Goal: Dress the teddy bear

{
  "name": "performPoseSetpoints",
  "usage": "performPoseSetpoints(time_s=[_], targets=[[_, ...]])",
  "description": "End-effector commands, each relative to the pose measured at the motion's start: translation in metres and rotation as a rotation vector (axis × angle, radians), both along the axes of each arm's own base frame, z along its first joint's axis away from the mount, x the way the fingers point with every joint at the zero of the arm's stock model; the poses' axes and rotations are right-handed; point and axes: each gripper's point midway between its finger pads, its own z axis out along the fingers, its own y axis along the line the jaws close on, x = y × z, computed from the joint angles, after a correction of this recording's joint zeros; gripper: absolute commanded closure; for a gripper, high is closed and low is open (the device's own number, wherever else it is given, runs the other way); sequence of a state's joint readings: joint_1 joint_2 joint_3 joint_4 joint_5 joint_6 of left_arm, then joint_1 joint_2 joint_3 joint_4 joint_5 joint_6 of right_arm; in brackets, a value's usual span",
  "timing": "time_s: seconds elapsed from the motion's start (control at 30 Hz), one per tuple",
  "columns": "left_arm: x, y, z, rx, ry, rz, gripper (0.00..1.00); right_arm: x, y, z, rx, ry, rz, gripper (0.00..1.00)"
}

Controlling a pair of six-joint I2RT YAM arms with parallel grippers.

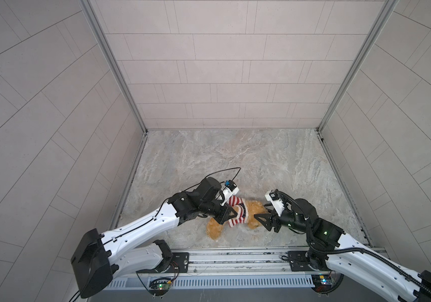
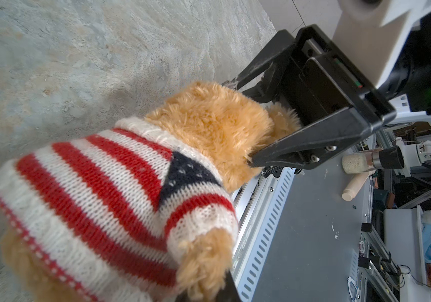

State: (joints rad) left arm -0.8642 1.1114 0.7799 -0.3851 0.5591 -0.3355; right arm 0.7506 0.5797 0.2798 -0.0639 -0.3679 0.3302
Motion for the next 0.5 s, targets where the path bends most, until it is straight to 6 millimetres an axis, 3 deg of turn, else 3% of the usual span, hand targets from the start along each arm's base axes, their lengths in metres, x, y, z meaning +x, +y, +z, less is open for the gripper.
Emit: performPoseSetpoints(time_s=[0.0, 0.1, 0.2, 0.33, 0.47], targets=[[0.010, -0.011, 0.025, -0.074, -0.062, -0.012, 1.00, 0.009, -0.006, -0.003, -0.043, -0.011, -0.055, 0.59], [0.016, -0.011, 0.028, -0.086, -0.070, 0.026, 0.97, 0.015, -0.014, -0.003, -0.090, -0.012, -0.101, 0.82], [0.026, -0.008, 0.034, -0.116, -0.105, 0.099, 0.78, 0.017, -0.017, 0.008, -0.081, 0.018, -0.138, 0.98], [0.036, 0.004, 0.046, -0.178, -0.173, 0.211, 0.57, 0.015, -0.019, 0.018, 0.019, 0.155, -0.225, 1.00], [0.043, 0.025, 0.054, -0.234, -0.247, 0.334, 0.50, 0.011, -0.020, 0.009, 0.046, 0.271, -0.271, 1.00]])
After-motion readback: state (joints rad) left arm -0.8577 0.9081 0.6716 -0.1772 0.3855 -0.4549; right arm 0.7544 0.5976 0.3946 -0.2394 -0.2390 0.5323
